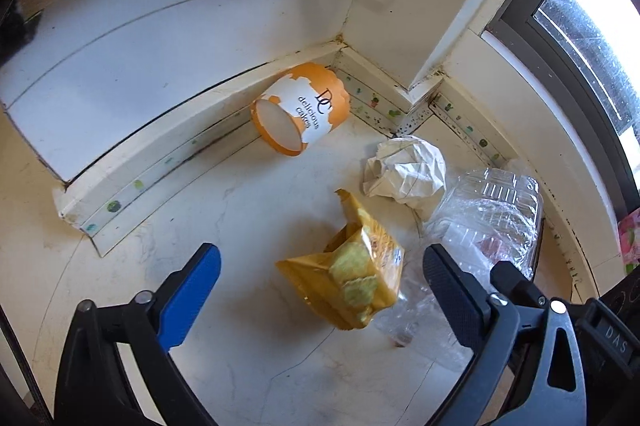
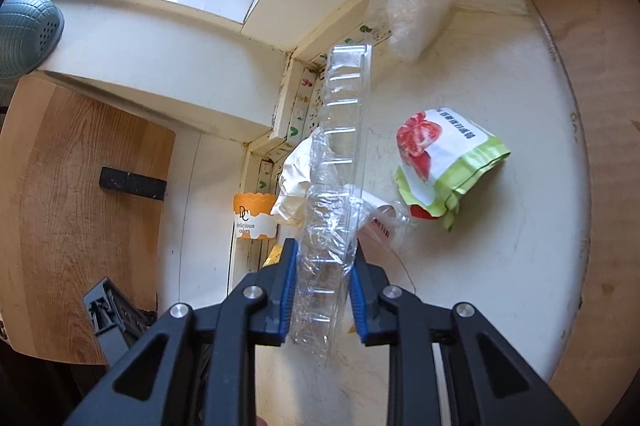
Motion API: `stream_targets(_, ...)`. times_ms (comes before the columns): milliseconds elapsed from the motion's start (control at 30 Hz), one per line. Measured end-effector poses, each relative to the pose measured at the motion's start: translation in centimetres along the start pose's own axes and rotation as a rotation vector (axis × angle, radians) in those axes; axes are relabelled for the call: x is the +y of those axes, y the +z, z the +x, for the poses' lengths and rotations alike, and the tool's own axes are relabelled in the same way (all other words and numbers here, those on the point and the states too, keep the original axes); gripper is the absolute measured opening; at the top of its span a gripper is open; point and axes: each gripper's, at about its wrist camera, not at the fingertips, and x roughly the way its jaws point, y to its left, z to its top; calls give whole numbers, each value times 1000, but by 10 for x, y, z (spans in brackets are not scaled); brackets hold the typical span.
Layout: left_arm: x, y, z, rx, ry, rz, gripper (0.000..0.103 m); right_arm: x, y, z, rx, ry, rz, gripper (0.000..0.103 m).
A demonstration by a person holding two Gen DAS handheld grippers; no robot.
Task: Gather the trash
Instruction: 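Close the left tool on the yellow wrapper while the right grasps the clear tray, then lift the wrapper and tray off the counter and carry them to the bin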
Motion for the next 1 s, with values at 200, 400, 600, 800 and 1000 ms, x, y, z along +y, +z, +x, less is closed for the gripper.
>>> stream_targets(200, -12, -4, 5, -1, -19, 40, 31, -2, -1, -3, 12, 20, 5, 22)
stream_targets(400, -14, -12, -13, -47, 1, 82, 20, 3, -4, -17, 20, 48, -42, 17)
stream_targets(600, -14, -25, -62, -114, 3, 93, 19, 23, -19, -45, 21, 81, -100, 16)
stream_targets(800, -2, -53, -144, -190, 4, 103, 19, 48, -49, -87, 20, 117, -175, 16)
stream_targets(1000, 31, -100, -228, -207, -1, 56, 19, 80, -102, -140, 16, 167, -259, 16)
